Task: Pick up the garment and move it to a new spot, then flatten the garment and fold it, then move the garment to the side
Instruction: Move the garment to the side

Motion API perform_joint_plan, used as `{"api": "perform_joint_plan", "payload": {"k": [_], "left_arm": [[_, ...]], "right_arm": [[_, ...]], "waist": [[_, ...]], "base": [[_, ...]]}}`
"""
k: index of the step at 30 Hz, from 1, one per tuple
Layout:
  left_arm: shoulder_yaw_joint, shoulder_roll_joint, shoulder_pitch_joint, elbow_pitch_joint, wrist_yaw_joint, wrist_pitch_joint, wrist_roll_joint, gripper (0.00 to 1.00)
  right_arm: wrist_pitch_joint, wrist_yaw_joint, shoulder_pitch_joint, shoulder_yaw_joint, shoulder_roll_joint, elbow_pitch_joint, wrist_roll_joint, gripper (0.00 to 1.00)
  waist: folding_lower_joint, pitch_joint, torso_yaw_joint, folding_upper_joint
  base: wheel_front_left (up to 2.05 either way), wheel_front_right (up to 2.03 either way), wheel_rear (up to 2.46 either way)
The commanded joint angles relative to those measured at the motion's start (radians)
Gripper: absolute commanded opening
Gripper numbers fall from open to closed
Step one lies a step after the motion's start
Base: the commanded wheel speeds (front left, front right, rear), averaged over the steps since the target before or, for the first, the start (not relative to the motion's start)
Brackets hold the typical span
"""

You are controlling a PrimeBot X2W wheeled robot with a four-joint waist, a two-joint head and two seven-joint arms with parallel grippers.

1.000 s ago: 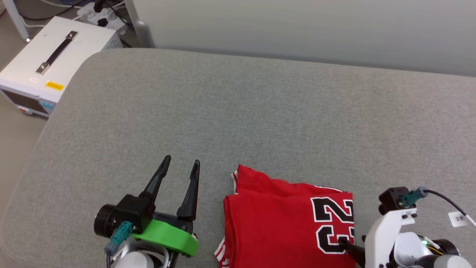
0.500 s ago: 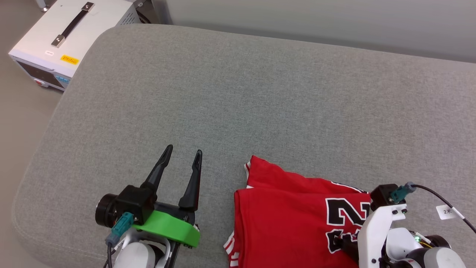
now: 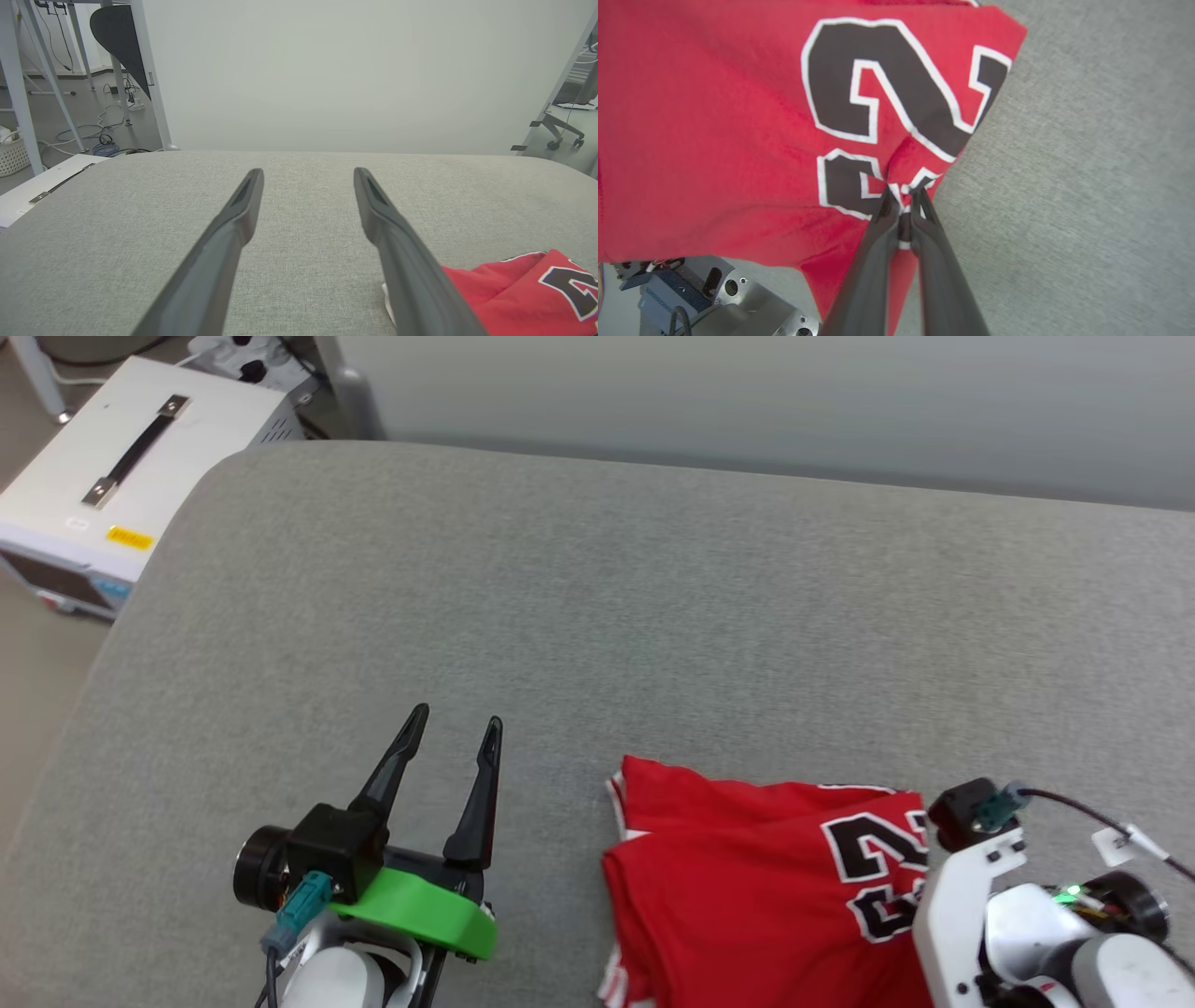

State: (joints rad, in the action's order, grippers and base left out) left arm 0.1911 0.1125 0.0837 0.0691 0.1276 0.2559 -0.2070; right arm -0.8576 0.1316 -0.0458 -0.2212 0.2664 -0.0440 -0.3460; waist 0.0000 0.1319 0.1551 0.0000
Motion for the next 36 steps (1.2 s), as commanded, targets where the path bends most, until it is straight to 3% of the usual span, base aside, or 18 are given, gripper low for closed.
{"api": "perform_joint_plan", "payload": {"k": [1, 14, 20, 28, 36], "left_arm": [[0.004, 0.007, -0.008, -0.004, 0.003, 0.006, 0.009, 1.00], [0.120, 0.004, 0.016, -0.025, 0.003, 0.006, 0.019, 1.00], [0.193, 0.017, 0.085, -0.033, 0.003, 0.006, 0.030, 1.00], [0.253, 0.079, 0.221, -0.065, 0.003, 0.006, 0.046, 1.00], [0.270, 0.130, 0.321, -0.135, 0.003, 0.006, 0.062, 1.00]], "right_arm": [[0.005, -0.001, -0.023, -0.005, 0.048, -0.018, 0.009, 0.00], [-0.005, -0.001, -0.117, -0.062, 0.433, -0.072, -0.002, 0.00], [0.079, -0.001, -0.188, -0.036, 0.552, 0.004, -0.015, 0.00], [0.298, -0.001, -0.314, 0.087, 0.555, 0.224, -0.005, 0.00], [0.457, -0.001, -0.429, 0.234, 0.525, 0.495, 0.018, 0.00]], "waist": [[0.0000, -0.029, -0.051, 0.0000], [0.0000, 0.037, -0.287, 0.0000], [0.0000, 0.138, -0.380, 0.0000], [0.0000, 0.321, -0.438, 0.0000], [0.0000, 0.461, -0.425, 0.0000]], "base": [[0.00, 0.00, 0.00], [0.00, 0.00, 0.00], [0.00, 0.00, 0.00], [0.00, 0.00, 0.00], [0.00, 0.00, 0.00]]}}
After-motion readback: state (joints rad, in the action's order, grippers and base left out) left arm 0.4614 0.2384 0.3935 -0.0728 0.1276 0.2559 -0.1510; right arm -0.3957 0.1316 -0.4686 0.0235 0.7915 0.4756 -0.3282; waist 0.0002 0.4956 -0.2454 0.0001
